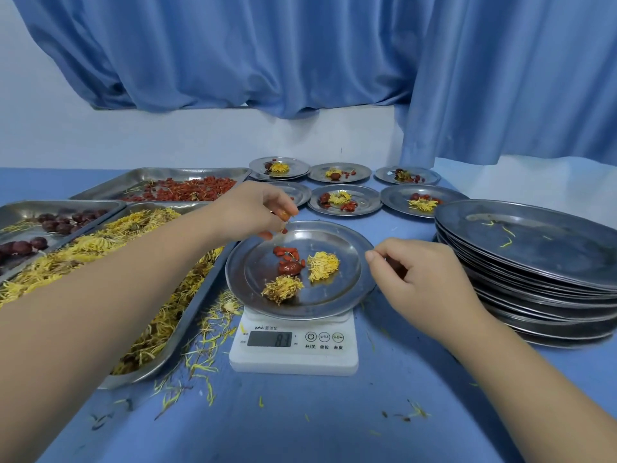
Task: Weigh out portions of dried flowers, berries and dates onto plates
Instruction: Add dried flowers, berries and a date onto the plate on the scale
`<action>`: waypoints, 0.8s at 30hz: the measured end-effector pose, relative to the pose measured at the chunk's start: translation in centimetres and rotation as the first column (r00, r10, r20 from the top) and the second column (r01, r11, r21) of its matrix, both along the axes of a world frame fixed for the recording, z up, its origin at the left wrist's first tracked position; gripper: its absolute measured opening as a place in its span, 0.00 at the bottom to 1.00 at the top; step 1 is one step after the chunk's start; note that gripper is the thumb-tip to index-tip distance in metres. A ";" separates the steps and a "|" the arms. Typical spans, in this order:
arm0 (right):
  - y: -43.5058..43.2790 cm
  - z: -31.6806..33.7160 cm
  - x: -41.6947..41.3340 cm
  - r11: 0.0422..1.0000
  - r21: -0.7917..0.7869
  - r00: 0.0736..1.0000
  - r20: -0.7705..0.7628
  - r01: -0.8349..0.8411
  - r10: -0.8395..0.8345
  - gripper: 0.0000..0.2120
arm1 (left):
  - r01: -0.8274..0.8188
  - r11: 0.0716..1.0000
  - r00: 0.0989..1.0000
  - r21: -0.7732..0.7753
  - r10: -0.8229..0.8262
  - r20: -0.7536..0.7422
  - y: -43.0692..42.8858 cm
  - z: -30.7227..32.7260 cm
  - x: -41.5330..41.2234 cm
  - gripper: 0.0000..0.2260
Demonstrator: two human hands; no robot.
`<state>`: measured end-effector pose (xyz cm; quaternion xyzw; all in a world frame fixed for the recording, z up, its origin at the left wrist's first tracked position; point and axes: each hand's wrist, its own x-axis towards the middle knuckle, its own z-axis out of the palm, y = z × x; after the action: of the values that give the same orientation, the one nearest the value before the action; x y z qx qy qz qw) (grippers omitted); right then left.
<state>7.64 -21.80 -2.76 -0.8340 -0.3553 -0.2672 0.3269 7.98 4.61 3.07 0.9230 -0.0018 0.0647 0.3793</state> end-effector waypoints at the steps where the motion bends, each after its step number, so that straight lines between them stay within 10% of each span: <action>1: 0.1 -0.1 0.0 1.000 -0.002 1.000 0.003 0.002 -0.002 0.14 | -0.010 1.000 1.000 -0.009 0.010 0.016 0.1 -0.2 -0.1 0.11; 10: 0.7 -0.6 0.2 1.000 0.014 1.000 0.012 0.014 -0.014 0.14 | -0.023 0.810 0.999 -0.585 -0.010 -0.052 0.8 -0.6 -1.4 0.06; 24: 0.7 -0.8 0.4 1.000 0.019 1.000 0.006 -0.003 0.003 0.15 | -0.037 0.984 0.997 -0.171 0.025 -0.073 -0.9 -1.3 -0.3 0.11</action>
<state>8.04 -21.13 -3.60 -0.8295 -0.3547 -0.2725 0.3344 7.65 3.75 1.76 0.8883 0.0316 0.0380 0.4567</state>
